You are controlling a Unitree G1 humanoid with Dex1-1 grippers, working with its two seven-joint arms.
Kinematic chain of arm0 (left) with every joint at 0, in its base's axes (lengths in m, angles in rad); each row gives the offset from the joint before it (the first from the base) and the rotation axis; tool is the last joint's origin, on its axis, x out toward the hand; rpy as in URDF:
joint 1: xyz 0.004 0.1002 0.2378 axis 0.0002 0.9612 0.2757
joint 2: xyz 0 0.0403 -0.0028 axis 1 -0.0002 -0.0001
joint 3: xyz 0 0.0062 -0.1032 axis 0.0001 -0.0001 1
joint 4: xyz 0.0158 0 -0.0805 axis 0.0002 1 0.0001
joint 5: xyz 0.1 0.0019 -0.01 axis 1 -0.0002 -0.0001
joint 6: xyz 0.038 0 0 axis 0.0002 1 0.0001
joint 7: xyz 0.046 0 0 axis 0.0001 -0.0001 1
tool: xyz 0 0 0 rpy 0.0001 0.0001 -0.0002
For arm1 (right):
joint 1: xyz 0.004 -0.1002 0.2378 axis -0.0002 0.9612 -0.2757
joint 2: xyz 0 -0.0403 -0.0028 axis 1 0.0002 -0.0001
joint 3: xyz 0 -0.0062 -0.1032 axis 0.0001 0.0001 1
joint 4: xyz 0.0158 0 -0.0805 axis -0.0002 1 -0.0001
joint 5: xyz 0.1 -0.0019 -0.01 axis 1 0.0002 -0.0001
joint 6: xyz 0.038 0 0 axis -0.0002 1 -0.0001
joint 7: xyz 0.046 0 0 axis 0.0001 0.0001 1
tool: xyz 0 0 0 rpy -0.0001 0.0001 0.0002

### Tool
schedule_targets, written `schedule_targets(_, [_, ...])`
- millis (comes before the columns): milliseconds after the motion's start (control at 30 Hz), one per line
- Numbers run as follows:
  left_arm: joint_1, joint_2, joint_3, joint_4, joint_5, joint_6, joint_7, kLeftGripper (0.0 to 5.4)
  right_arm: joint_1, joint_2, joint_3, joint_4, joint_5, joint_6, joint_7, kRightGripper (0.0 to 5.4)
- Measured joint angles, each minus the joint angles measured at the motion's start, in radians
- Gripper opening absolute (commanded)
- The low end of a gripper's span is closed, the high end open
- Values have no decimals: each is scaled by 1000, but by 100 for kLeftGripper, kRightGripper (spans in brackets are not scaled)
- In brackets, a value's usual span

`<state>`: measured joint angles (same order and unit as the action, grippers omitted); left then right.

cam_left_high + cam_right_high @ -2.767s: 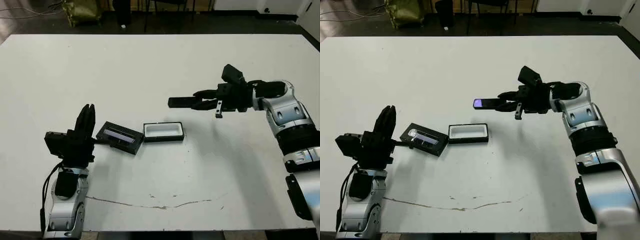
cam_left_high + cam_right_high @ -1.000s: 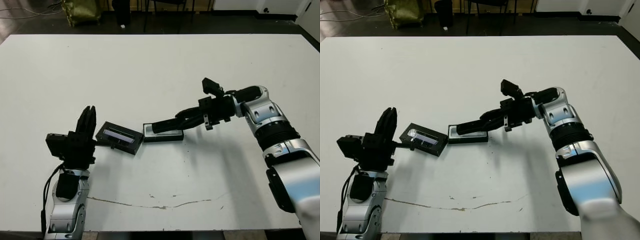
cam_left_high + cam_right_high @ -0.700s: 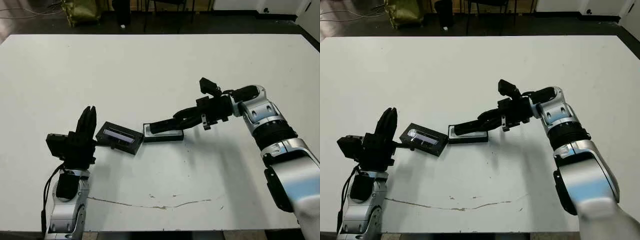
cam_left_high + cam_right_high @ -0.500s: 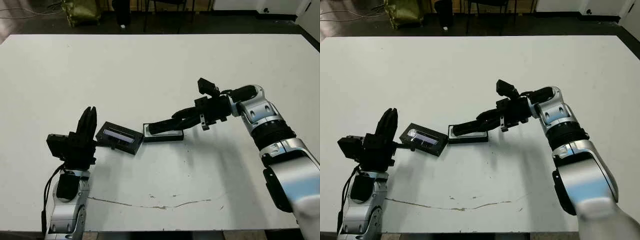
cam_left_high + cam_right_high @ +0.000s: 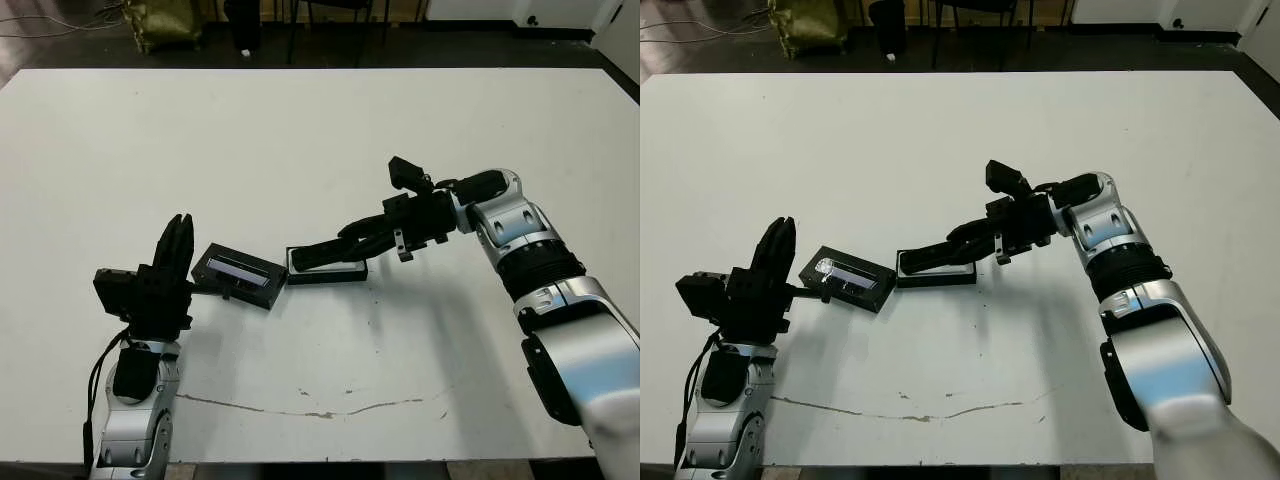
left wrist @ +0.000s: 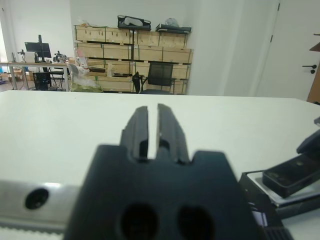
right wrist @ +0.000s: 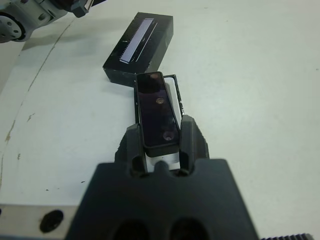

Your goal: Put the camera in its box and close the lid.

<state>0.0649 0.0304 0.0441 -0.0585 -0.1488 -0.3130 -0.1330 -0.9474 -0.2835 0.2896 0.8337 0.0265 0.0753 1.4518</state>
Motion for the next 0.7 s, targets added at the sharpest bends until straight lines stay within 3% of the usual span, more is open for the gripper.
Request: schedule_targets(700, [2,-4,-3,0,1,-1,-1,0,13,-5,-11,-43,1,11,-22,10])
